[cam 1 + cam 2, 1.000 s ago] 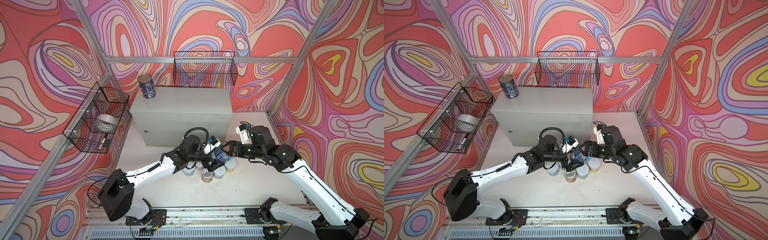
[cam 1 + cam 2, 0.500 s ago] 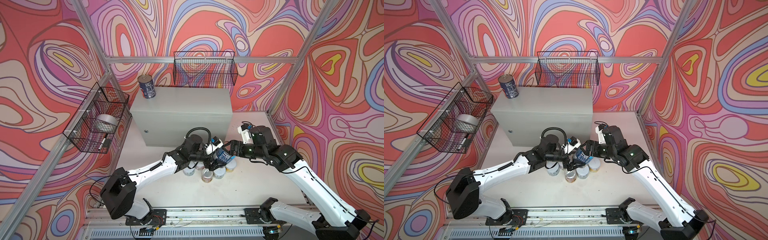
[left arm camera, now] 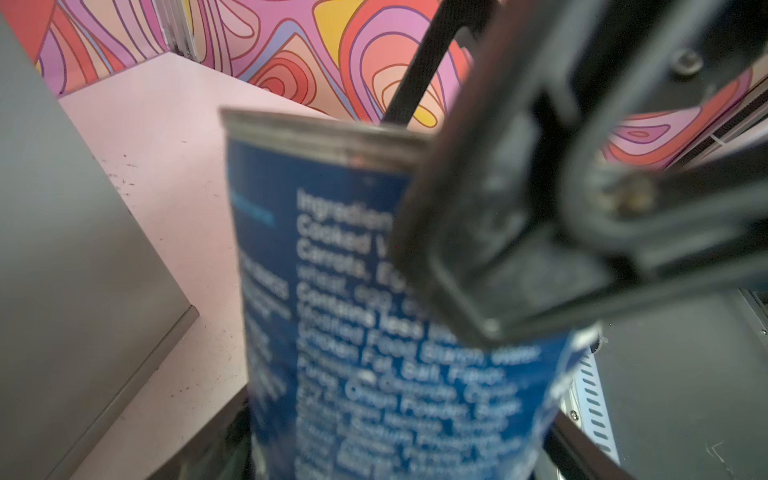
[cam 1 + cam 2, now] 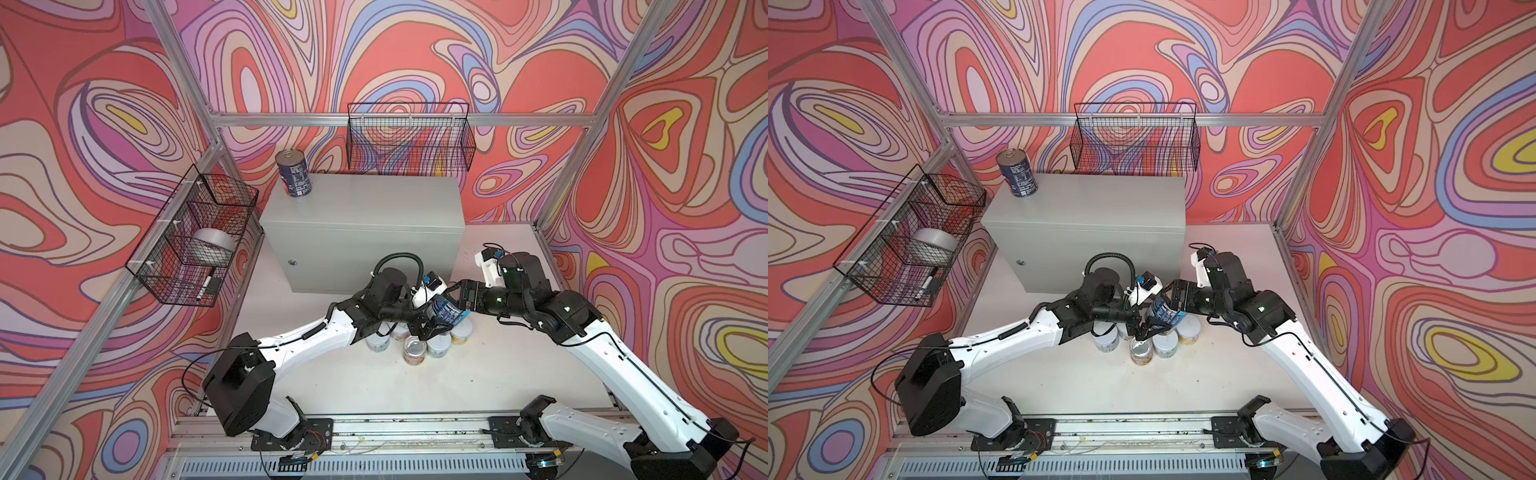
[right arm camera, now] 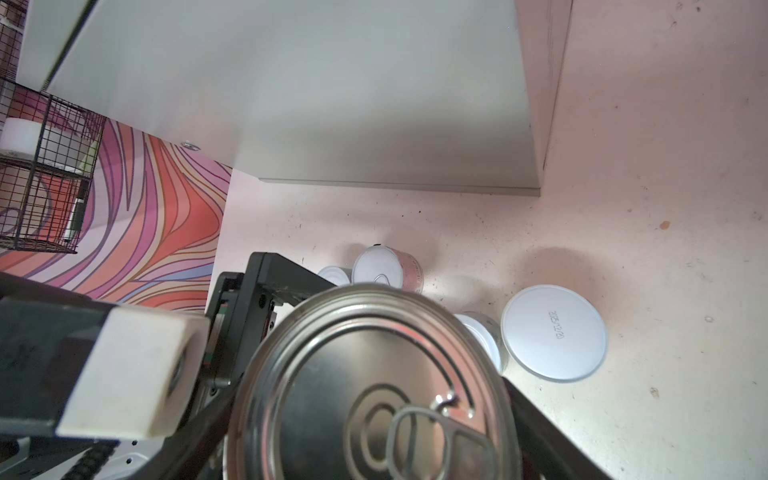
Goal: Place and organize the canned foods onto the counter
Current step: 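Close the left gripper on the soup can held by the right gripper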
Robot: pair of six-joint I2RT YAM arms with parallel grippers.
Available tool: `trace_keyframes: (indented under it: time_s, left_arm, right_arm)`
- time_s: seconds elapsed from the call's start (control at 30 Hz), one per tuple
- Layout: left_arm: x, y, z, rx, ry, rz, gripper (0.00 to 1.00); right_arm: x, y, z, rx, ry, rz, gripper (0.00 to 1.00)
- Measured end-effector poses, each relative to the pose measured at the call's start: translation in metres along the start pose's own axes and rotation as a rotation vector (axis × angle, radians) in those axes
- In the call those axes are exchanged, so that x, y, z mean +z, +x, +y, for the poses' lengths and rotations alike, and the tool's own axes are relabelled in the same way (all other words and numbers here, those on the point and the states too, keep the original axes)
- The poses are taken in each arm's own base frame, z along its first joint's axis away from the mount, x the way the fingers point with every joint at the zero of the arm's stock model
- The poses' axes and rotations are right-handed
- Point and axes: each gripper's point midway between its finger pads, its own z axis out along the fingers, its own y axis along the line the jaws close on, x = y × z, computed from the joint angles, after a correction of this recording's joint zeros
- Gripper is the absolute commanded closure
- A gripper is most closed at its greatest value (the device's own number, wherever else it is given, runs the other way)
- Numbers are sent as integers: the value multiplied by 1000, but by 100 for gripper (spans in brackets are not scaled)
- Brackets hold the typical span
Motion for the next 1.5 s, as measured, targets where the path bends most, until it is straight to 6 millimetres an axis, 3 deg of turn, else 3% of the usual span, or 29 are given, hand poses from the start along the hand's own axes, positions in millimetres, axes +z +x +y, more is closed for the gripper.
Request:
trace_keyframes:
  time_s: [0.43, 0.67, 1.1, 1.27, 1.5]
  left_arm:
    - [6, 9, 15, -111, -51, 43, 46]
    - [13, 6, 20, -139, -56, 55, 49]
    - [13, -2, 18, -141, -72, 33, 52]
    - [7, -10, 14, -124, -90, 11, 53]
    - [3, -8, 24, -152, -145, -4, 54]
  right_arm:
    - [26, -7, -5, -27, 2, 20, 33]
    - [29, -13, -13, -17, 3, -16, 32]
    - [20, -17, -13, -26, -10, -47, 17]
    - [12, -19, -8, -32, -32, -75, 7]
    - [-1, -20, 7, -39, -109, -99, 5]
